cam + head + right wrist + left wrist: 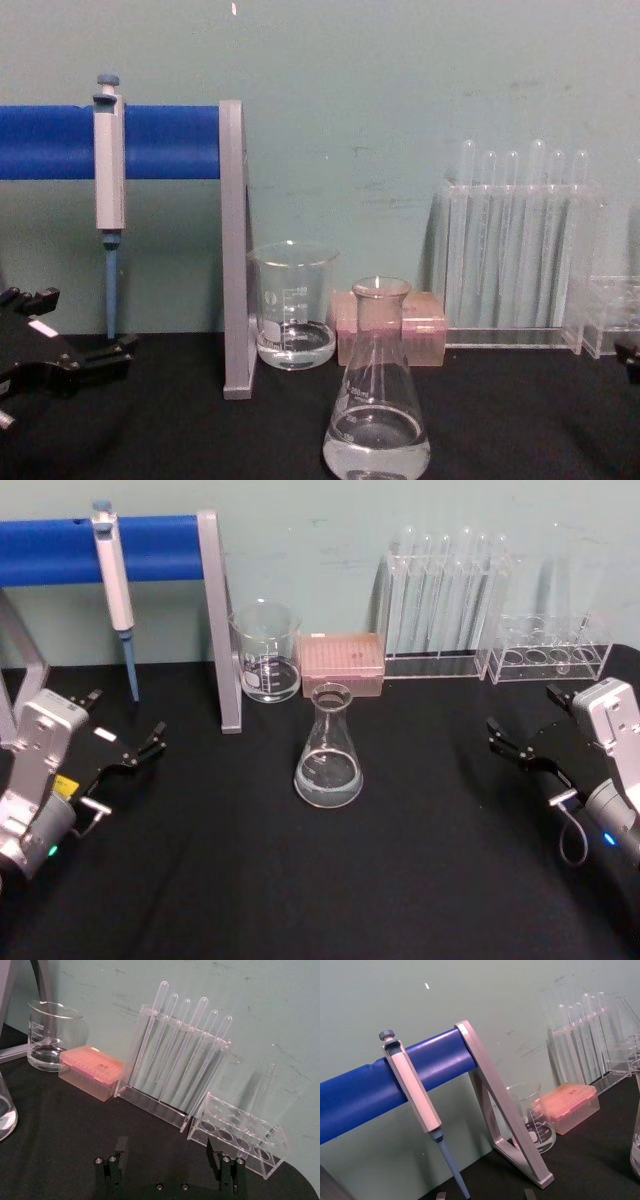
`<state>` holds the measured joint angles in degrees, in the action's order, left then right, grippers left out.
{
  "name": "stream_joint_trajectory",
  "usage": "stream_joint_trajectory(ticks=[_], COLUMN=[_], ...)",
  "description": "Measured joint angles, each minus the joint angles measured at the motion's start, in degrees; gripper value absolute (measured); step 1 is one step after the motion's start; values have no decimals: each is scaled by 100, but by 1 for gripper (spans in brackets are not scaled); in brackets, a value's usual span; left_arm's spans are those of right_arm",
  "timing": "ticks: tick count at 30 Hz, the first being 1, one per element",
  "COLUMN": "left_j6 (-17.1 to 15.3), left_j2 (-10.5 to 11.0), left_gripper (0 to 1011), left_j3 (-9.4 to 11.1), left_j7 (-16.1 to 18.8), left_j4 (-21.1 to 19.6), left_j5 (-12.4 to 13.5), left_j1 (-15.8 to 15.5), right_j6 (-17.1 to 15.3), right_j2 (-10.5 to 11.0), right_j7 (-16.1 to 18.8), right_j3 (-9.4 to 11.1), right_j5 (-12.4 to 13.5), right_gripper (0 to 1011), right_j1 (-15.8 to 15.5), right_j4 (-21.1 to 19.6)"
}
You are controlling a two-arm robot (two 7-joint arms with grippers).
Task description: Grasp the erlenmeyer flask with one hand, shake it three times, then place it back.
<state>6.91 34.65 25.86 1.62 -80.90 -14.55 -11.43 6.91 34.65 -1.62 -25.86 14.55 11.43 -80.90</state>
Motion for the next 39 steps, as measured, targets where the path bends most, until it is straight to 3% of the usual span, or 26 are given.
stream_joint_trajectory(ticks=[23,31,39], left_j6=[0,0,0], left_j2=[0,0,0], left_gripper=[1001,1001,1001], left_j3=[0,0,0], left_j7=[0,0,0], left_j4=[0,0,0], left_j5=[0,0,0], left_j1=[0,0,0], right_j6=[0,-18,-198], right_j2=[-2,-22,-61], right_j7=[40,491,1066], right_j3=[21,183,361], right_j5=[19,335,820], right_gripper=[1003,1003,1003], right_j1=[-6,-95,-197], right_j4=[-4,-196,-464])
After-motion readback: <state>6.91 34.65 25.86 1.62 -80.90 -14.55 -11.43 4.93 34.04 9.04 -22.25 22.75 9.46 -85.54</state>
